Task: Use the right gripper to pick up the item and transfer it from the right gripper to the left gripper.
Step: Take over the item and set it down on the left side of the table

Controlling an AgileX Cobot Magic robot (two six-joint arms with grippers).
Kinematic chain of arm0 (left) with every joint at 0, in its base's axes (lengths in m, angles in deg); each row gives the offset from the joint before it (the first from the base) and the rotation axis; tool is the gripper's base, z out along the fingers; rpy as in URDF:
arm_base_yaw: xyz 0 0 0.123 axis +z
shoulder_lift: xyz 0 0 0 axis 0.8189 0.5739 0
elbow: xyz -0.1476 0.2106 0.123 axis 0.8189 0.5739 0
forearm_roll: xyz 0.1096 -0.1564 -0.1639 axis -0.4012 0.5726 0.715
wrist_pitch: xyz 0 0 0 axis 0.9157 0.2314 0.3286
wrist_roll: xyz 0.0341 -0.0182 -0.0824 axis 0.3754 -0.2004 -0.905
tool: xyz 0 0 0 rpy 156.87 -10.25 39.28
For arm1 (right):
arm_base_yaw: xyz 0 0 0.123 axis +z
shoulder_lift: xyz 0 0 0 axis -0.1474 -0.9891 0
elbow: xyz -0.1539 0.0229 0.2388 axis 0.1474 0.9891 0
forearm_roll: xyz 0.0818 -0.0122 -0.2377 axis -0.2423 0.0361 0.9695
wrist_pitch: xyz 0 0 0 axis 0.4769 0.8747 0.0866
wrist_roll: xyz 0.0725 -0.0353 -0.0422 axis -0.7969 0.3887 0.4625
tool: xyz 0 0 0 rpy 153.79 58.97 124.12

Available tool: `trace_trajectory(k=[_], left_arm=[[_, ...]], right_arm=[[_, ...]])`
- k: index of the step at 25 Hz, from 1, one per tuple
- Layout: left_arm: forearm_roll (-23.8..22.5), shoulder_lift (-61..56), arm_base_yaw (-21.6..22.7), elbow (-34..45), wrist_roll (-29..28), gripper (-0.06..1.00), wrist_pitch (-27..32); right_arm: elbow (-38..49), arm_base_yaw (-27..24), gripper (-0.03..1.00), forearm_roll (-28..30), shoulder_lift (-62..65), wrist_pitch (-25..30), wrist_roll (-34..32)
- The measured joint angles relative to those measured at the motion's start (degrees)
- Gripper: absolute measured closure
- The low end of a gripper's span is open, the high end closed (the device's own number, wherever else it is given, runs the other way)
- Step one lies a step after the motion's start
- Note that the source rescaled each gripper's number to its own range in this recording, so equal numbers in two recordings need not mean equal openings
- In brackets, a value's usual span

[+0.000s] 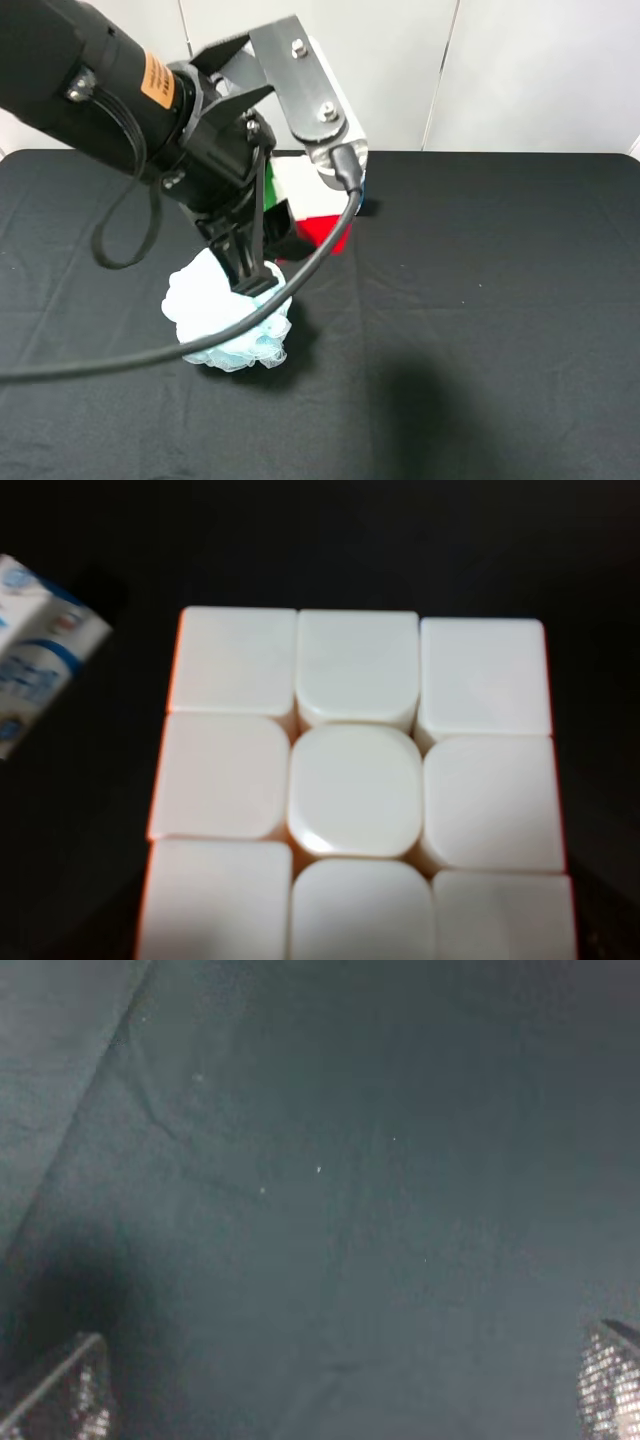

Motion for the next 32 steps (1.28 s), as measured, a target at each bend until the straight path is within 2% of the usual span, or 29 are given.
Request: trace_trajectory(k=[5, 9, 17, 24, 32], left_arm=[[9.61, 0.0, 0.0, 0.0, 7.53, 0.94, 3.96], [13.49, 0.0, 0.0, 0.0, 11.12, 0.94, 6.63], [14.54, 0.0, 0.63, 0.0, 11.85, 0.94, 7.8], [17.22, 0.0, 5.0, 0.0, 13.19, 0.94, 8.97], [18.17, 0.0, 10.51, 0.0, 13.75, 0.94, 10.28]], right_arm=[[5.83, 0.0, -0.03, 0.0, 11.87, -0.74, 0.0], [8.65, 0.17, -0.03, 0.4, 20.38, -0.72, 0.0], [13.06, 0.17, -0.03, 0.4, 33.79, -0.04, -0.24], [16.86, 0.17, -0.03, 0.41, 35.46, 3.77, -1.93], [17.18, 0.17, -0.03, 0.96, 35.52, 2.95, -4.58]])
